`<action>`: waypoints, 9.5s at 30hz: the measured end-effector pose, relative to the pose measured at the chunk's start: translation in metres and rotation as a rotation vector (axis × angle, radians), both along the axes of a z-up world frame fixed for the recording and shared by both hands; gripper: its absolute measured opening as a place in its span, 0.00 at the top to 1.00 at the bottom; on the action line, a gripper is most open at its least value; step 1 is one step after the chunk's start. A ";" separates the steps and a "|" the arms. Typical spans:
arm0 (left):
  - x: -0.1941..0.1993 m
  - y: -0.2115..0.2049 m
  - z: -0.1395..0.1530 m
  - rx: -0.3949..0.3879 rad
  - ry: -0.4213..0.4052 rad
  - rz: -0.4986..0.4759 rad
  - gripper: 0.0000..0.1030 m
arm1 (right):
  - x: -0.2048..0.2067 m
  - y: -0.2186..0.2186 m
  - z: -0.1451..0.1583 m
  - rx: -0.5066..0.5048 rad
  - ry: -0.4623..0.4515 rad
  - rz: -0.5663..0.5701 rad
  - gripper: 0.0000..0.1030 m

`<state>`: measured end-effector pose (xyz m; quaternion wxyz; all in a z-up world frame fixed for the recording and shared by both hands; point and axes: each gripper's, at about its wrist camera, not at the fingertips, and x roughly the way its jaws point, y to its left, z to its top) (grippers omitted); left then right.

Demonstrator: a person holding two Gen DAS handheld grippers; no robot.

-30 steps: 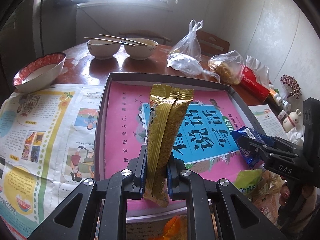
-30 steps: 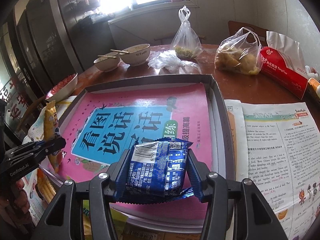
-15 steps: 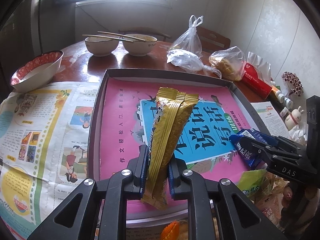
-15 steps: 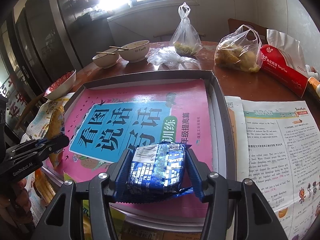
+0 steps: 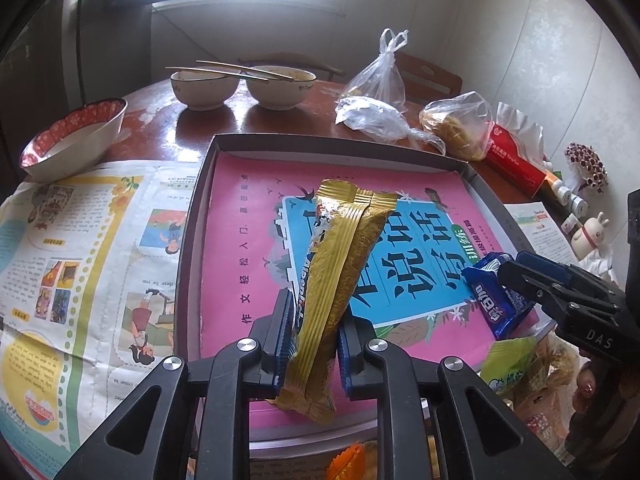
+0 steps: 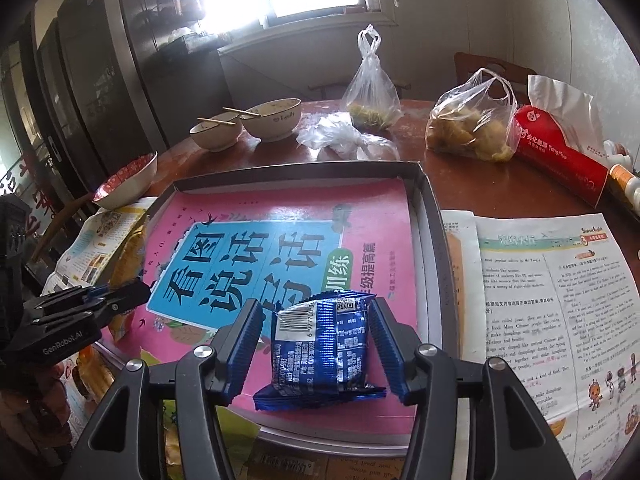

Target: Organize snacks

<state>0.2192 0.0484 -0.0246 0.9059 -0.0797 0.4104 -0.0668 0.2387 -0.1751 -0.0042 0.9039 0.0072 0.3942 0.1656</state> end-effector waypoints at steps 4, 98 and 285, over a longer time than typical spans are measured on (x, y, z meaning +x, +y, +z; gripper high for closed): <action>-0.001 0.000 0.000 -0.006 -0.003 -0.004 0.78 | 0.000 0.001 0.000 0.000 -0.001 -0.001 0.47; -0.130 -0.016 0.036 0.073 -0.009 0.003 0.28 | -0.131 0.001 0.026 -0.019 -0.088 0.128 0.23; -0.014 0.008 0.002 0.042 0.047 0.081 0.72 | 0.000 0.073 0.003 -0.062 0.015 0.152 0.61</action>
